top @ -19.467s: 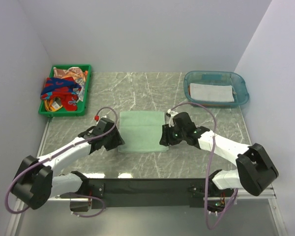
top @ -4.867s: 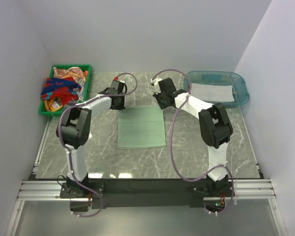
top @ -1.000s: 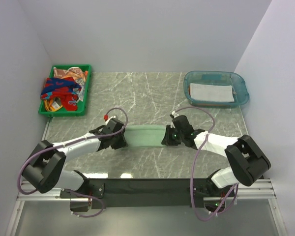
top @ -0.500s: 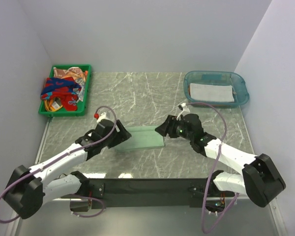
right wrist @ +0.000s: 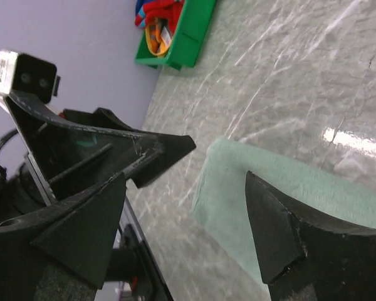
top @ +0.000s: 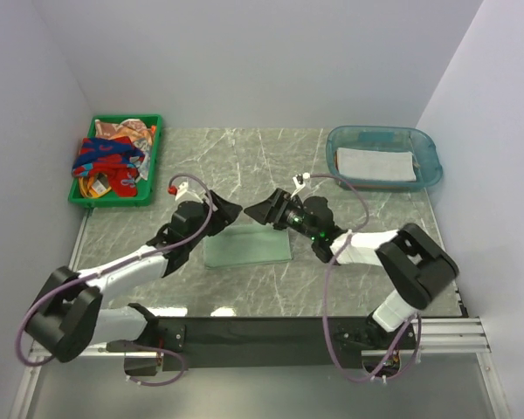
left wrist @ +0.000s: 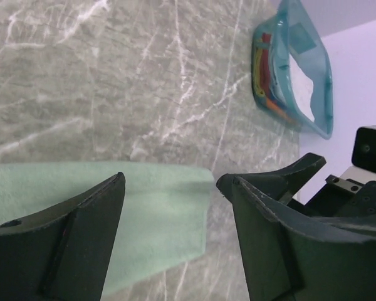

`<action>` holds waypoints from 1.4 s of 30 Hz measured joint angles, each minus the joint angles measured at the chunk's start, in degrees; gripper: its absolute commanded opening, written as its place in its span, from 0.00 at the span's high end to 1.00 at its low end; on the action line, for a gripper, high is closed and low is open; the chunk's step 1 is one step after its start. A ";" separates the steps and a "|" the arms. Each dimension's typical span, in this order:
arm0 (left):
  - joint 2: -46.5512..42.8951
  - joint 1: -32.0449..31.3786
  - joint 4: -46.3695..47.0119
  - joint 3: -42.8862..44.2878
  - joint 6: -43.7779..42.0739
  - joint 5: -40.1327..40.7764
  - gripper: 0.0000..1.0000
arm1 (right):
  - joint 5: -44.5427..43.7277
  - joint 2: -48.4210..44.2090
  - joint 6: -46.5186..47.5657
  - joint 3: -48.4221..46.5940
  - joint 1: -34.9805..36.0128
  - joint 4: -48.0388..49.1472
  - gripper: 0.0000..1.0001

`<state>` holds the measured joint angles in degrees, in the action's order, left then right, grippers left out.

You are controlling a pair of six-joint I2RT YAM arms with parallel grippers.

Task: Fold and stack the towels
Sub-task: Fold the towel

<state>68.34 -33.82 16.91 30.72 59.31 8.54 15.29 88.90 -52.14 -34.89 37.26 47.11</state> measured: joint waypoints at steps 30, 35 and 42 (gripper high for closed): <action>21.11 4.55 41.97 -21.11 14.78 -1.14 0.32 | -9.75 20.50 -17.77 10.80 -6.19 27.10 0.18; 20.59 4.26 40.28 -20.41 13.77 -0.98 0.32 | -9.79 12.76 -12.74 9.27 -6.45 16.96 0.18; 19.82 3.93 38.45 -19.80 13.31 -0.50 0.32 | -7.89 8.63 -8.87 -1.42 -2.43 8.50 0.18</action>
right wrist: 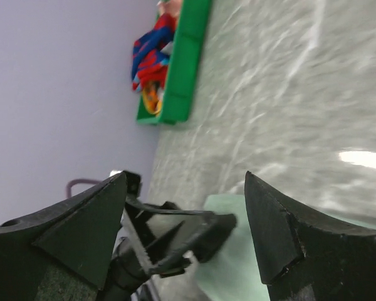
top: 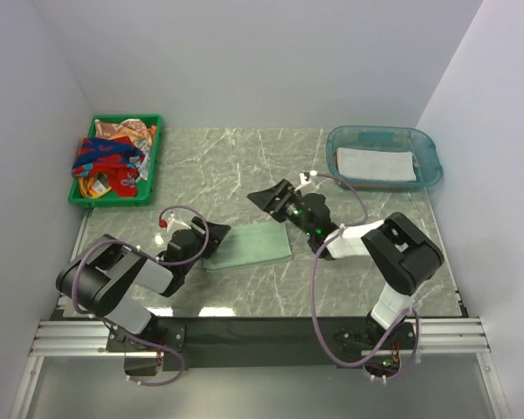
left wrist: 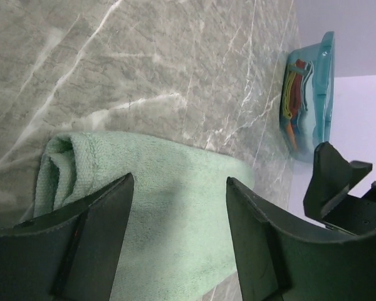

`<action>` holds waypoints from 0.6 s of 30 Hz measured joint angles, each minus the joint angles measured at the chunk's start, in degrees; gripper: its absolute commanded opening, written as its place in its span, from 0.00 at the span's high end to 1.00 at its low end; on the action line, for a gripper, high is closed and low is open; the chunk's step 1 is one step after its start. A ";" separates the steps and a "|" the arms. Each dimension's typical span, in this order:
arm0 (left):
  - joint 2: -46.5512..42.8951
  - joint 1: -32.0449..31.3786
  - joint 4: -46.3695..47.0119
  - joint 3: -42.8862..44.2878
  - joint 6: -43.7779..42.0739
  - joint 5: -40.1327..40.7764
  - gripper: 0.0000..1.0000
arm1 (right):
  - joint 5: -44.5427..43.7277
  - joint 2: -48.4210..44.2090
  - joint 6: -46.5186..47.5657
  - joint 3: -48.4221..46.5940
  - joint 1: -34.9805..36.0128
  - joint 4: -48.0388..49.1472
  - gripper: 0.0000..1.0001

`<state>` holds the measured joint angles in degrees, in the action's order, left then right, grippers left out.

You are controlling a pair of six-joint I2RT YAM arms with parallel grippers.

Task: Fold and stack the towels
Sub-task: Fold the towel

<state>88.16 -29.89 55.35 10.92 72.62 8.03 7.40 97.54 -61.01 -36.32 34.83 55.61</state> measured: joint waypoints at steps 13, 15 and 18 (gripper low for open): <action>-0.92 -0.20 -1.51 0.15 0.00 0.70 0.32 | 0.59 13.60 -3.10 -2.71 0.87 -0.72 0.20; -0.92 -0.20 -1.53 0.15 0.00 0.72 0.32 | 0.61 13.84 -3.98 -1.86 -0.42 0.33 0.20; -0.90 -0.22 -1.53 0.15 0.00 0.74 0.32 | 0.52 13.51 -5.46 -0.28 -2.32 1.51 0.20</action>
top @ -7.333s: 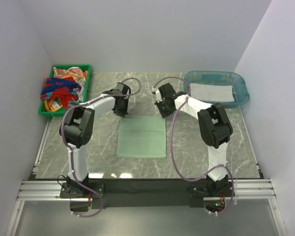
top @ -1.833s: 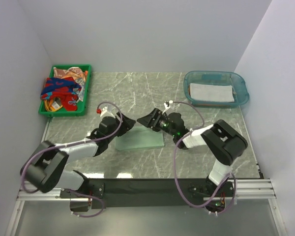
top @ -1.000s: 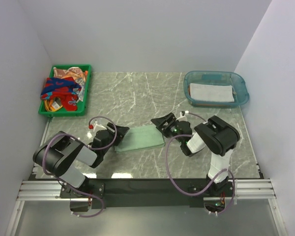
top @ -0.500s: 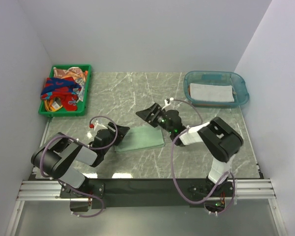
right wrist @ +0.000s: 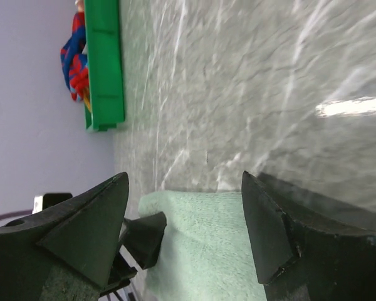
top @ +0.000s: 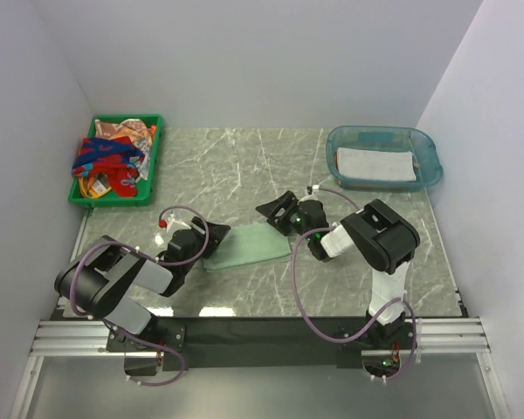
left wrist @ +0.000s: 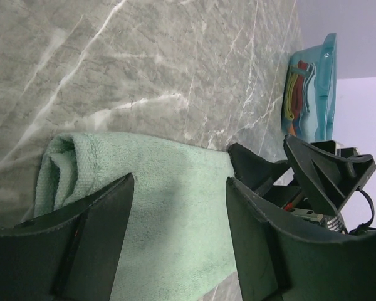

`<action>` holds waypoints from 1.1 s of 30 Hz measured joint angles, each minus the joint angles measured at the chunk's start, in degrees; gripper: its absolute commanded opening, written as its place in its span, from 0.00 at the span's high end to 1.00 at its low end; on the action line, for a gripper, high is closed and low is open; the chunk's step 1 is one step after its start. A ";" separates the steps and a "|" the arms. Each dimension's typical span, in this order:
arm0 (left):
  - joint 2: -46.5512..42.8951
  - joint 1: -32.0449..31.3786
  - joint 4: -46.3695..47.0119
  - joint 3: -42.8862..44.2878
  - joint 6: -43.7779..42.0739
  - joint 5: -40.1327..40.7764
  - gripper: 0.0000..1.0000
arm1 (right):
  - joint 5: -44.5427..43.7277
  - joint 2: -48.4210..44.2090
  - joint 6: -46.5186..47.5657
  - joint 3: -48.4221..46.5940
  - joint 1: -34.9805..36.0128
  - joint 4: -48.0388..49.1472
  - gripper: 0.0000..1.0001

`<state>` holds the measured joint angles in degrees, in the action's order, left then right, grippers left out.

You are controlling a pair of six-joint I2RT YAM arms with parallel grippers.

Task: Fold and stack the towels
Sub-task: Fold the towel

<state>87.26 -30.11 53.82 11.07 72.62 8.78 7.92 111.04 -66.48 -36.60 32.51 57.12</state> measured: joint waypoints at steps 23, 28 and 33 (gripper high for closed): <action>-27.45 -3.43 -34.51 7.04 -6.95 2.05 0.39 | 2.67 -23.43 4.39 11.91 4.07 -5.18 0.20; -26.38 -4.33 -32.81 -3.63 -2.60 2.34 0.48 | 2.14 -20.31 4.26 17.14 7.04 1.14 0.20; -25.51 -4.44 -27.26 -6.14 1.18 3.80 0.50 | 0.70 -12.26 3.23 22.51 6.36 11.34 0.21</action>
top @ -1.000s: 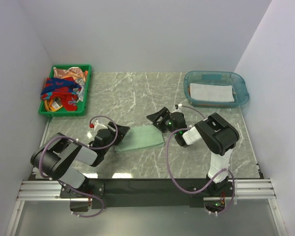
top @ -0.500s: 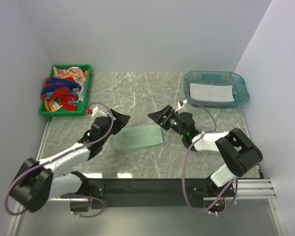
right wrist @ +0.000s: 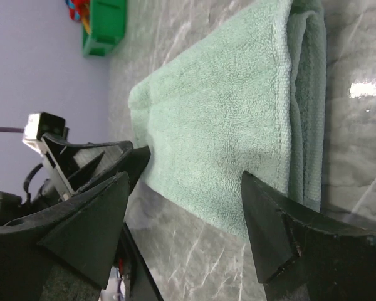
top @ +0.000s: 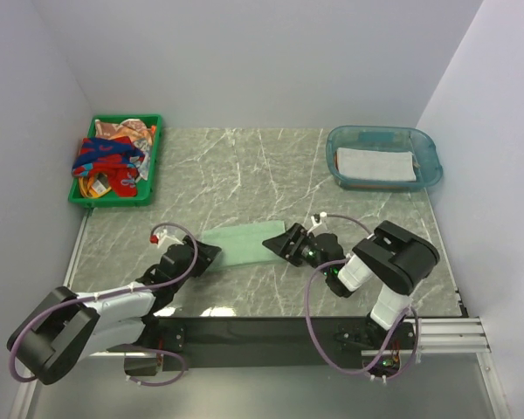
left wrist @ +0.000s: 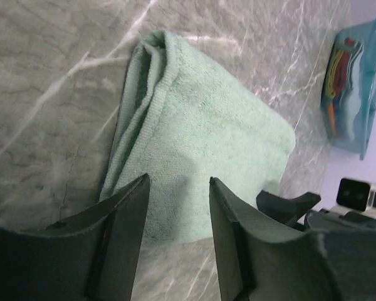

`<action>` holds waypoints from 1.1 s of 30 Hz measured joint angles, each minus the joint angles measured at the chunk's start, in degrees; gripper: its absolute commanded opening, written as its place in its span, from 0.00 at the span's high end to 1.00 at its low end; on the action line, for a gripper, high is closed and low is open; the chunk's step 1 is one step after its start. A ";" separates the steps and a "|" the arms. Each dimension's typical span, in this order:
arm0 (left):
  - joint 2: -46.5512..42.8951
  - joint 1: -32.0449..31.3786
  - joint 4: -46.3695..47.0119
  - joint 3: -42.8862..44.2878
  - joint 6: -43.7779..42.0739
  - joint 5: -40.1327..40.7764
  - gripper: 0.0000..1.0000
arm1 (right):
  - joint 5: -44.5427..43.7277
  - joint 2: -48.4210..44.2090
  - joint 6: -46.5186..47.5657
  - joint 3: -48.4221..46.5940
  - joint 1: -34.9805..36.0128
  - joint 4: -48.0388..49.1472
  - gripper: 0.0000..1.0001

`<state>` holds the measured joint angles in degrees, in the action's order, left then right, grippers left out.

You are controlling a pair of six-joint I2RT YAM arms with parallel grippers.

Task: Fold and stack the towels
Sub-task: Fold the towel, then neatly place the folded towel into the bin

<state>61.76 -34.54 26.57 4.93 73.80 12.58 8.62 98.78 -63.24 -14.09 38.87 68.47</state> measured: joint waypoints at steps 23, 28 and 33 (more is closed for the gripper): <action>7.80 -5.70 -35.12 37.51 -15.10 11.74 0.12 | -8.37 -35.67 18.69 -13.51 -12.55 -46.36 0.09; 21.97 -16.28 -45.09 54.36 -17.81 14.08 0.14 | -14.16 -37.99 25.88 -18.36 -18.08 -65.22 0.04; 37.99 -25.18 -54.51 70.77 -19.74 16.13 0.17 | -17.55 -38.88 29.77 -18.47 -21.53 -77.40 0.02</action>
<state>99.74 -59.72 -27.94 75.70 54.06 28.71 -8.93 59.90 -33.47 -32.56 17.34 -8.93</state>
